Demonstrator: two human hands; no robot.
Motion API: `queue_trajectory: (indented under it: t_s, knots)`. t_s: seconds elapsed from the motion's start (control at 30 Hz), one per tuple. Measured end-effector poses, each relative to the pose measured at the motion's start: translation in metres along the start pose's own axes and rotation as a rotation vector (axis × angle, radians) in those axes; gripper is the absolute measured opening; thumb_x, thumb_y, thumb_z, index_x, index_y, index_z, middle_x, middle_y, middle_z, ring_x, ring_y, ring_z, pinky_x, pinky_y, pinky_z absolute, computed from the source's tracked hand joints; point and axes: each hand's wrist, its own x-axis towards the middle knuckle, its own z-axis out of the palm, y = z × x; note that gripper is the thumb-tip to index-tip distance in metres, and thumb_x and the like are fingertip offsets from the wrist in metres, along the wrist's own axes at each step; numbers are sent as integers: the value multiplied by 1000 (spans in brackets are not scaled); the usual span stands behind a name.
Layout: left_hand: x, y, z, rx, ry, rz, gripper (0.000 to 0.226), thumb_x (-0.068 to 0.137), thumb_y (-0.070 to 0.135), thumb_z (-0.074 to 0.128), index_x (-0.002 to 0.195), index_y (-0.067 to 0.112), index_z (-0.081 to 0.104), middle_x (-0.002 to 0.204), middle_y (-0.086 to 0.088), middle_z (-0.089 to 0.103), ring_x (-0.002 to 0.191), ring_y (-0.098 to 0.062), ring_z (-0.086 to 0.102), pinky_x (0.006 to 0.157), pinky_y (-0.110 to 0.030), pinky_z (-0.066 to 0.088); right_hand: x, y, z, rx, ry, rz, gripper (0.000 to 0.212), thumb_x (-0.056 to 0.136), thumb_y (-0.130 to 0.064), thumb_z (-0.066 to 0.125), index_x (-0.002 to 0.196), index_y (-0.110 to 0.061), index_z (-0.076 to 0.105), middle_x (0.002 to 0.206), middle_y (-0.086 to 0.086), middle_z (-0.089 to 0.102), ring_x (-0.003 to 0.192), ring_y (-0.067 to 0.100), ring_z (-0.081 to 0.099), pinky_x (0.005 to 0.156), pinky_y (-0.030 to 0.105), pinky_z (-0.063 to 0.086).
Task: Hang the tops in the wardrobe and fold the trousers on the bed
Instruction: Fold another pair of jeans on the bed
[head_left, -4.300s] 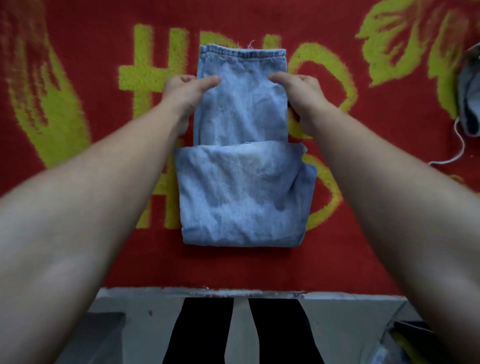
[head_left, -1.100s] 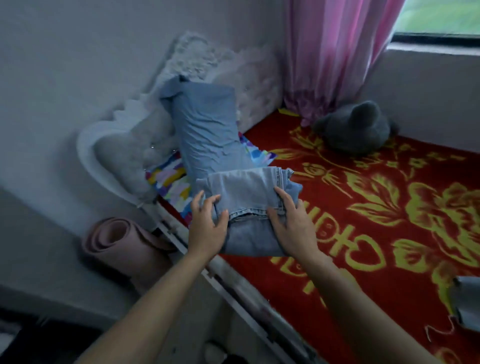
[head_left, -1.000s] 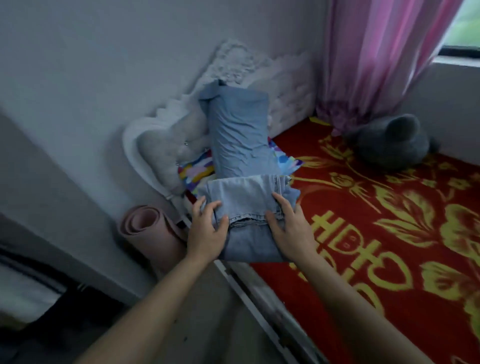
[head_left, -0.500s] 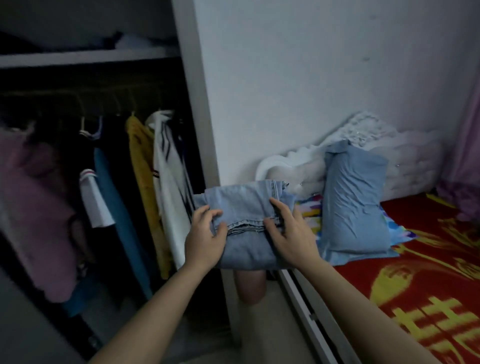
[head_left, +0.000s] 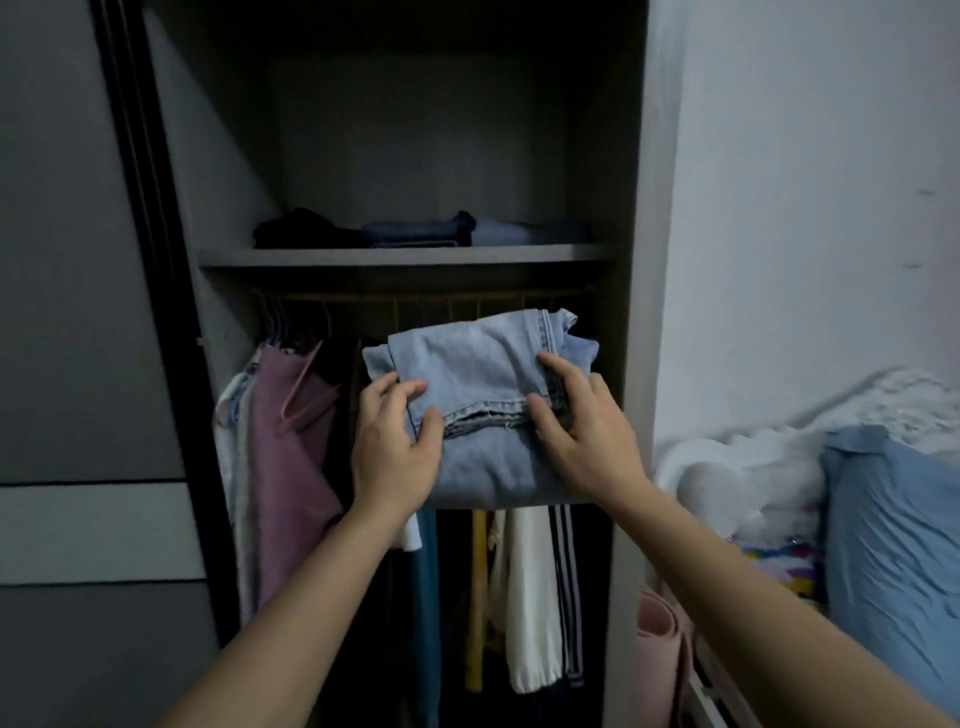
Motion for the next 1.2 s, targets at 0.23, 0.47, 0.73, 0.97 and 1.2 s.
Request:
queue_trajectory:
  t_s: [0.23,0.47,0.73,0.97,1.2]
  knots:
    - [130,-4,7,22,142,123,29,90,18,64,118,12,63,136,-8,45,127,-20,47,104,-19,30,132,-11,24,37,128,-150,49,96,-55,49,142,-46,35,108,-2,52,93,17,58,80,37,50]
    - [276,14,36,119,251,226,30,90,25,62,119,17,62,133,-3,45,117,-14,51,94,-18,35,285,2,43,90,214,-212,47,98,-50,48,142,-43,36,115,1,51,101,23,59,89,44,50]
    - [397,-4,80,189,263,262,32,93,29,57,123,20,59,133,-2,42,103,-5,44,91,-19,33,418,34,82,76,196,-236,50,98,-47,48,146,-39,34,129,10,53,118,27,55,100,44,46]
    - [478,-25,138,141,246,305,34,92,28,56,124,17,59,133,-7,43,113,-22,54,90,-21,35,490,70,102,-14,227,-246,52,99,-43,52,147,-37,36,128,13,53,120,31,54,105,46,43]
    - [559,-6,210,10,165,413,30,93,27,54,120,15,58,130,-8,41,109,-22,53,89,-24,39,558,114,82,-142,336,-200,50,100,-37,53,148,-31,38,129,15,54,119,28,54,101,32,38]
